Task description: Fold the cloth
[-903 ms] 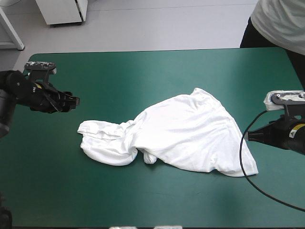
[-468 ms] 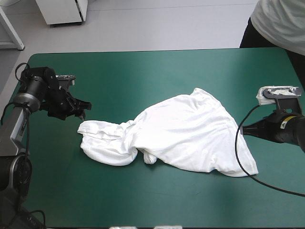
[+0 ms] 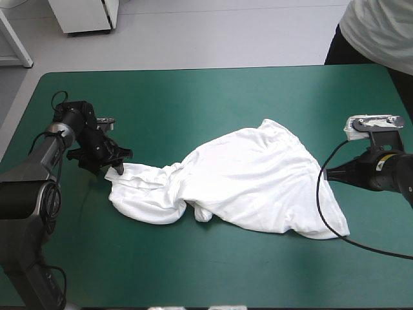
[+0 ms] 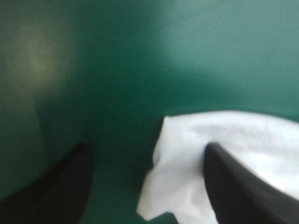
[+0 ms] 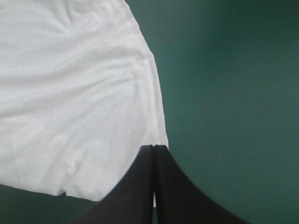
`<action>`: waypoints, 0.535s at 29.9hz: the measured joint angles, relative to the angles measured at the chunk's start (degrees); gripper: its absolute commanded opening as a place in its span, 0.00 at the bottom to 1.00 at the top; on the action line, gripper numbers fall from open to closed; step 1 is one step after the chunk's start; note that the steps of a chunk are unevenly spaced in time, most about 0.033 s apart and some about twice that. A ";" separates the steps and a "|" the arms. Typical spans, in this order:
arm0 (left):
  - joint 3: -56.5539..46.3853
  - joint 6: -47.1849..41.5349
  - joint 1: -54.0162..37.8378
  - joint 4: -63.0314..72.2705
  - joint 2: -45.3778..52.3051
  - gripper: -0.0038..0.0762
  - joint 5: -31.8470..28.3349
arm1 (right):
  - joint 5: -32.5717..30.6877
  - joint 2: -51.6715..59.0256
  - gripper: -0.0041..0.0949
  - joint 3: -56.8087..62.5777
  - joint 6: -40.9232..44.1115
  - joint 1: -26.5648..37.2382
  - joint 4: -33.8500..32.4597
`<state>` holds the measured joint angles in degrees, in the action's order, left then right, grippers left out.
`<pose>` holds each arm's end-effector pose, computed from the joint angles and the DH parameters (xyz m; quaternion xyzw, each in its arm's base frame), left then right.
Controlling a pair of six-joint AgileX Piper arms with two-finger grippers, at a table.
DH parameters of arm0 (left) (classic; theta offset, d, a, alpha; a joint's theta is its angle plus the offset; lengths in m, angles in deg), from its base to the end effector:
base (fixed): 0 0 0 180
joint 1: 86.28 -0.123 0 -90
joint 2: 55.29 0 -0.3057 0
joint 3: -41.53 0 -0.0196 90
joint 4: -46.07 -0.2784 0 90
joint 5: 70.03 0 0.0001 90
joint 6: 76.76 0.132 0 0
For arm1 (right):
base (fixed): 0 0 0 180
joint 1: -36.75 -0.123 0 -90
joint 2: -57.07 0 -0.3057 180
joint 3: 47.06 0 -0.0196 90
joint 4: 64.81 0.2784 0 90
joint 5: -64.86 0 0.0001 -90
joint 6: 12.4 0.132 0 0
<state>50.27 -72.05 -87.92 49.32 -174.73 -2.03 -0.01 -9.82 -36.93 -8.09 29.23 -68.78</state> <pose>0.4206 0.0051 0.1774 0.0165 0.9995 -0.0257 0.0128 0.2273 0.0217 0.3822 -0.0301 0.9442 -0.0006 0.3281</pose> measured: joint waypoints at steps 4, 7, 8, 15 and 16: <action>0.76 -0.14 0.00 -0.05 -0.96 0.42 0.48 | 0.00 -0.06 0.03 0.00 0.07 0.00 -0.04; 1.08 0.39 0.00 0.80 -1.43 0.10 0.69 | -0.13 -0.06 0.06 0.00 0.55 0.00 -0.38; 1.08 0.81 0.00 1.35 -1.50 0.04 0.63 | -0.41 -0.06 0.09 0.00 0.77 0.00 -0.45; 1.08 2.65 0.67 2.99 -1.50 0.04 0.52 | -6.32 -3.06 0.51 0.00 2.83 0.00 -0.38; 1.08 2.71 0.75 2.99 -1.50 0.04 0.52 | -6.39 -3.67 0.56 0.00 2.88 0.00 -0.28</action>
<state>51.35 -69.34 -87.17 52.31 -176.23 -1.51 -6.40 -13.49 -36.93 -5.22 29.23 -69.06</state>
